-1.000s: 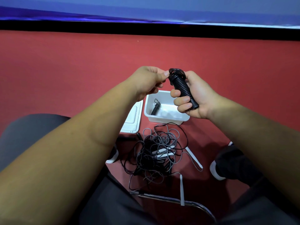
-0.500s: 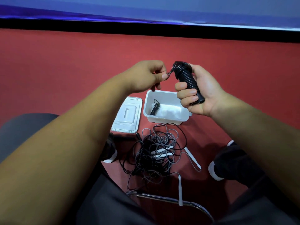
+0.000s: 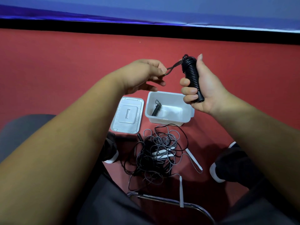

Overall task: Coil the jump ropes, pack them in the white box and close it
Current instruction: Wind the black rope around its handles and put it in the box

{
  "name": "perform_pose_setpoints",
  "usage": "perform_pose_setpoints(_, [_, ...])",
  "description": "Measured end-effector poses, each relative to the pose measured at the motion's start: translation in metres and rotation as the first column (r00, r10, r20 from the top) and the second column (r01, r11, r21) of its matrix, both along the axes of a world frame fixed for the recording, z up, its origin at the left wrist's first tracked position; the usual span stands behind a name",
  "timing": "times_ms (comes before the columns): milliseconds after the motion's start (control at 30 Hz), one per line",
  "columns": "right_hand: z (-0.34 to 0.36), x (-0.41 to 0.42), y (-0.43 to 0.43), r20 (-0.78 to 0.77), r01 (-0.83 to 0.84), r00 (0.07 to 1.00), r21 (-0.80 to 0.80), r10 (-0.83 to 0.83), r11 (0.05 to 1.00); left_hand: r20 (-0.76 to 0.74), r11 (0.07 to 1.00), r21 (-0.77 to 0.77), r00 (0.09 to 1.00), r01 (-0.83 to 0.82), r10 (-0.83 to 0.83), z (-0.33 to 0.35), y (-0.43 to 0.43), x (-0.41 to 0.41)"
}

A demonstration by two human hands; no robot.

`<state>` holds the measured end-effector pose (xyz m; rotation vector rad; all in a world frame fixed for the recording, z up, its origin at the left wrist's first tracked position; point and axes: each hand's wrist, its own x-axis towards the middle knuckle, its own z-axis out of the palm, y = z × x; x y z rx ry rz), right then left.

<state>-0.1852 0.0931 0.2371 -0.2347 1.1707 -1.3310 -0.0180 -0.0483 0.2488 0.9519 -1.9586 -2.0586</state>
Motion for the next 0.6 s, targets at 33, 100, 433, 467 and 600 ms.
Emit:
perform_pose_setpoints(33, [-0.002, 0.0, 0.0, -0.001, -0.002, 1.0, 0.004, 0.002, 1.0, 0.006, 0.999, 0.031, 0.999, -0.032, 0.032, -0.003, 0.001, -0.002])
perform_pose_setpoints(100, [-0.005, 0.0, 0.001, -0.013, -0.004, 1.0, 0.012, 0.004, 1.0, 0.037, 0.994, 0.075, 0.996, -0.085, 0.082, -0.006, 0.002, -0.005])
perform_pose_setpoints(433, [-0.013, 0.004, -0.004, -0.192, 0.015, 0.981, 0.039, -0.007, 0.999, 0.23, 0.957, 0.184, 0.956, -0.226, 0.181, -0.012, 0.007, -0.02])
perform_pose_setpoints(467, [-0.015, 0.004, -0.005, -0.218, 0.032, 0.976, 0.049, -0.02, 0.998, 0.219, 0.951, 0.184, 0.954, -0.247, 0.205, -0.011, 0.006, -0.02])
perform_pose_setpoints(600, [-0.025, 0.006, -0.008, -0.255, 0.114, 0.963, 0.1, -0.085, 0.988, 0.229, 0.958, 0.115, 0.946, -0.262, 0.231, -0.012, 0.008, -0.024])
